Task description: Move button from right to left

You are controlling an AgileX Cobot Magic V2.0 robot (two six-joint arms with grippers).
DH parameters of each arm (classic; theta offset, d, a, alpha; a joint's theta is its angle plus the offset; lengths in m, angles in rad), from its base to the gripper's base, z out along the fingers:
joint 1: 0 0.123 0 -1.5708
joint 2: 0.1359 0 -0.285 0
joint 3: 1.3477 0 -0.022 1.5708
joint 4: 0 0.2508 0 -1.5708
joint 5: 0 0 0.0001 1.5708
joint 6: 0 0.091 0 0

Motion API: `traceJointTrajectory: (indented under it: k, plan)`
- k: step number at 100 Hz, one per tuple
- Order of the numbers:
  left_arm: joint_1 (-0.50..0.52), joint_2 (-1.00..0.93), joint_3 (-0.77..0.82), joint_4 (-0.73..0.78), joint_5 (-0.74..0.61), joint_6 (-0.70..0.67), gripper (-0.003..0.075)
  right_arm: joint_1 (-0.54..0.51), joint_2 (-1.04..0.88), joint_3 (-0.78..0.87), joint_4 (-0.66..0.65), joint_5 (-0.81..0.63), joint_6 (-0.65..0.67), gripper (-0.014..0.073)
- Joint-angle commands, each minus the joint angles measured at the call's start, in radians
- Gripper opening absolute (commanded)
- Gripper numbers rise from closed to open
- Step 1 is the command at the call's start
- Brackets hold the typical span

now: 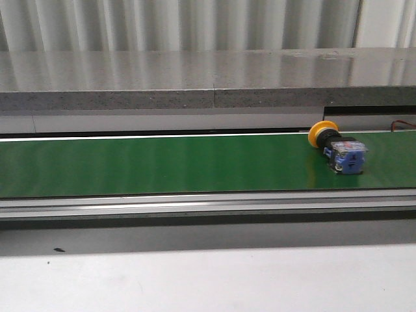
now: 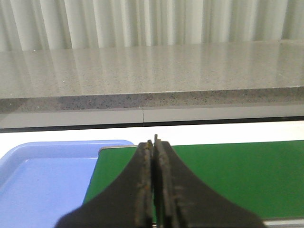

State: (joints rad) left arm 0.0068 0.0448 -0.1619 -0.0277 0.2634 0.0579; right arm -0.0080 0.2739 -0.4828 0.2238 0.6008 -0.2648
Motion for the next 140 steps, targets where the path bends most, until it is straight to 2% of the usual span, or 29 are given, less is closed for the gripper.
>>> traceJointTrajectory:
  k: [1, 17, 43, 50, 64, 79, 86, 117, 140]
  plan:
    - [-0.002, 0.061, -0.085, -0.016, -0.052, -0.007, -0.0020, 0.002, 0.008, -0.025, 0.011, -0.075, -0.009, -0.0068]
    - [-0.002, 0.144, -0.177, -0.031, -0.019, -0.007, -0.0020, 0.002, 0.008, -0.025, 0.011, -0.075, -0.009, -0.0068]
    - [-0.002, 0.338, -0.344, -0.031, 0.189, -0.001, -0.0018, 0.002, 0.008, -0.025, 0.011, -0.075, -0.009, -0.0068]
    - [-0.002, 0.392, -0.382, -0.031, 0.226, -0.001, 0.0008, 0.002, 0.008, -0.025, 0.011, -0.075, -0.009, -0.0068]
    - [-0.002, 0.485, -0.446, -0.035, 0.274, -0.001, 0.0175, 0.002, 0.008, -0.025, 0.011, -0.075, -0.009, -0.0068]
    - [-0.002, 0.566, -0.507, -0.035, 0.321, -0.001, 0.0446, 0.002, 0.008, -0.025, 0.011, -0.075, -0.009, -0.0068]
    - [-0.002, 0.602, -0.531, -0.058, 0.340, -0.001, 0.0510, 0.002, 0.008, -0.025, 0.011, -0.075, -0.009, -0.0068]
    - [-0.015, 0.805, -0.662, -0.304, 0.504, 0.003, 0.0513, 0.002, 0.008, -0.025, 0.011, -0.075, -0.009, -0.0068]
    - [-0.140, 0.982, -0.746, -0.440, 0.528, 0.044, 0.0513, 0.002, 0.008, -0.025, 0.011, -0.075, -0.009, -0.0068]
